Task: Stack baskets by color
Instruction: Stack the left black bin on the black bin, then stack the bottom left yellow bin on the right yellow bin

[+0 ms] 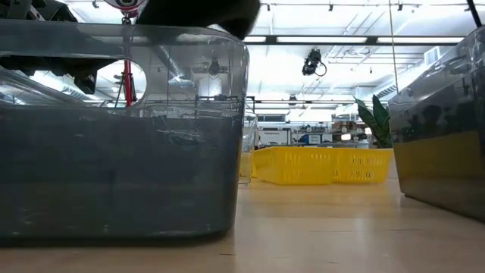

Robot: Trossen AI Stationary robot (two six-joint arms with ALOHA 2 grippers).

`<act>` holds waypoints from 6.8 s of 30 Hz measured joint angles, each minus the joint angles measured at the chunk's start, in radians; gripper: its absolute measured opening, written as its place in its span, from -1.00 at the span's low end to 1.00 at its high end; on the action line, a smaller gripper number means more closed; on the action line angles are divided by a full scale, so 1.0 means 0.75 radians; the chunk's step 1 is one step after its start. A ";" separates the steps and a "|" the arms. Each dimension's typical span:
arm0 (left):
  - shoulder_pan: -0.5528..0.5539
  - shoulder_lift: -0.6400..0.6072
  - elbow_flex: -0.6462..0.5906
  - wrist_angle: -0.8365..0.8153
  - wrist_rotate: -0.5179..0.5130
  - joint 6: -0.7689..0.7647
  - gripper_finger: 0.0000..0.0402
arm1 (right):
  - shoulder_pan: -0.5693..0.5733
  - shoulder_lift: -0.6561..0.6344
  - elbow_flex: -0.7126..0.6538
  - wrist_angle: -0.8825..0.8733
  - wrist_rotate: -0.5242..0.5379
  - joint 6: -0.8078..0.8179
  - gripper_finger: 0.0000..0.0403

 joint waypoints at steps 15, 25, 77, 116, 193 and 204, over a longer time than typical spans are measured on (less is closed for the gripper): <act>0.000 0.000 0.000 0.000 0.000 -0.001 -0.85 | 0.001 0.067 0.016 0.008 0.084 -0.083 -0.13; 0.000 0.000 0.000 0.001 0.000 0.000 -0.83 | 0.001 0.068 -0.051 -0.026 0.048 -0.041 -0.62; 0.000 0.000 0.000 0.001 -0.001 0.000 -0.84 | 0.523 -0.395 -0.052 -0.979 0.411 1.229 -0.96; 0.000 0.000 0.000 0.001 -0.001 0.000 -0.85 | 0.614 -0.393 -0.215 -0.913 0.292 1.195 -0.94; 0.000 0.000 0.000 0.001 -0.001 0.000 -0.86 | -0.294 -0.584 -0.481 -0.676 0.014 -0.057 -0.82; 0.000 -0.001 0.000 0.001 -0.001 0.000 -0.85 | -0.463 -0.585 -0.608 -0.542 -0.011 -0.253 -0.57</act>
